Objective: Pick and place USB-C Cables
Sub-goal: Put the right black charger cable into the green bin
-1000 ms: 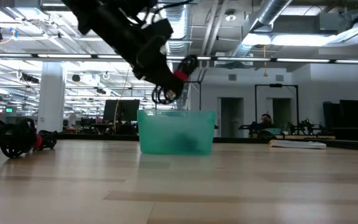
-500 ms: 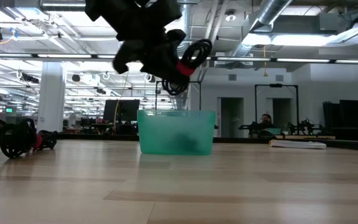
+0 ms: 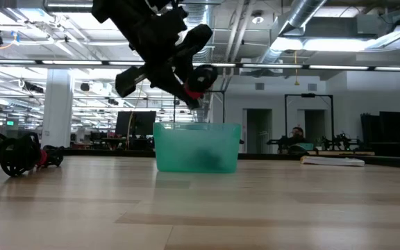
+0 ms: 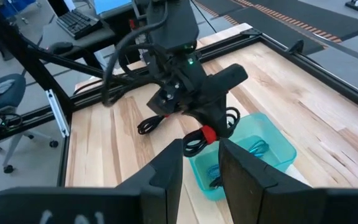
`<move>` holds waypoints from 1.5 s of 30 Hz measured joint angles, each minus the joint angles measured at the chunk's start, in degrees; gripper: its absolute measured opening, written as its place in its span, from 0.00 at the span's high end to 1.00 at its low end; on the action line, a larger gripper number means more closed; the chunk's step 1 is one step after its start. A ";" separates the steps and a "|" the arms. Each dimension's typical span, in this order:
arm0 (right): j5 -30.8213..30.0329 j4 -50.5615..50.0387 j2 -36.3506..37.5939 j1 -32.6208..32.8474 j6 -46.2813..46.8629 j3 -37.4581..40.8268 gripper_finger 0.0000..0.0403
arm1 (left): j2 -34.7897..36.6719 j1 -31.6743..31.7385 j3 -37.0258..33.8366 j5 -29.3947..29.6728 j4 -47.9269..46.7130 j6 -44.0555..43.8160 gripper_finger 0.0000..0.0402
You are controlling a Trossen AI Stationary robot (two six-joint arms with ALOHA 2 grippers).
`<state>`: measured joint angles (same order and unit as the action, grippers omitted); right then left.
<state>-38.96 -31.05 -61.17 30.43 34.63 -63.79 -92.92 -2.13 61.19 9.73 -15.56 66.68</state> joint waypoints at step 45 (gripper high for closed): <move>-0.04 -2.42 -0.02 -0.04 2.84 0.00 0.69 | 0.07 4.46 2.47 17.26 -2.52 -91.05 0.88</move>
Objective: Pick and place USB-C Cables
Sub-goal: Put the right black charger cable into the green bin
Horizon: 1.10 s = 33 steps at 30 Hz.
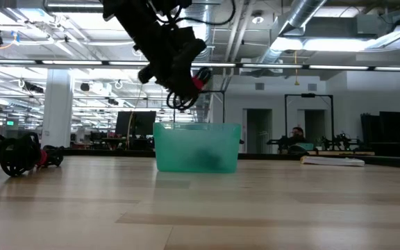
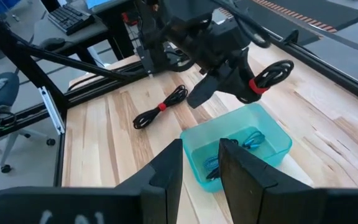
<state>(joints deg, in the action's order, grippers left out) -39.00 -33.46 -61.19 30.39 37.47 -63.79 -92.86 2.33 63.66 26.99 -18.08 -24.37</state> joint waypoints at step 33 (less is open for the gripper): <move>0.01 0.19 -0.02 0.01 0.12 0.11 0.69 | -9.02 -9.47 -0.12 6.69 4.66 -22.76 0.88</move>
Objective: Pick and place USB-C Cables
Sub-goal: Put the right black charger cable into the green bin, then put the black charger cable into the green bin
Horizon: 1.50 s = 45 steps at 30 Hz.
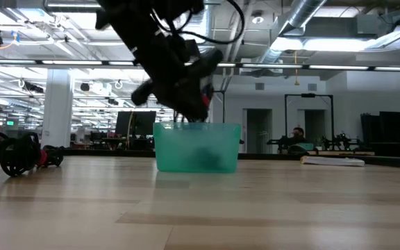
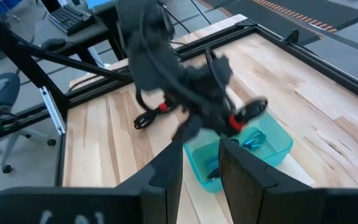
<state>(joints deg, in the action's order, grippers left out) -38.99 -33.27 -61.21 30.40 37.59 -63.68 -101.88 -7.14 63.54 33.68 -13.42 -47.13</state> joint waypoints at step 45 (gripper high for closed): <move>0.03 0.92 -0.02 0.87 1.45 2.10 0.69 | -1.82 0.81 0.50 -7.23 7.20 -0.48 0.45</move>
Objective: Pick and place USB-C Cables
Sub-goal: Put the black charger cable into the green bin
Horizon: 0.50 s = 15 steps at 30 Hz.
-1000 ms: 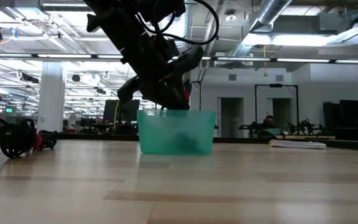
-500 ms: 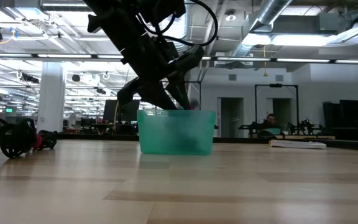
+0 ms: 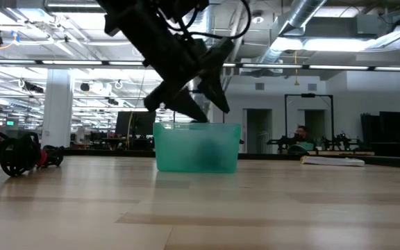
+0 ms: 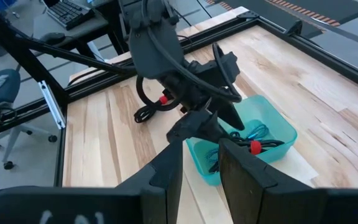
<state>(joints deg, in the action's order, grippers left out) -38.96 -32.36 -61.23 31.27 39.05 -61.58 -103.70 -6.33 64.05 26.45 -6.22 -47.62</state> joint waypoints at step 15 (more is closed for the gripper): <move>0.00 -0.14 0.83 0.91 -0.04 -0.02 0.69 | 13.78 1.44 3.02 -5.63 -12.40 16.72 0.42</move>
<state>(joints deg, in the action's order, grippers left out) -38.96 -32.50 -60.41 32.18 39.00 -61.60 -89.92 -4.89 67.07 20.83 -18.62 -30.90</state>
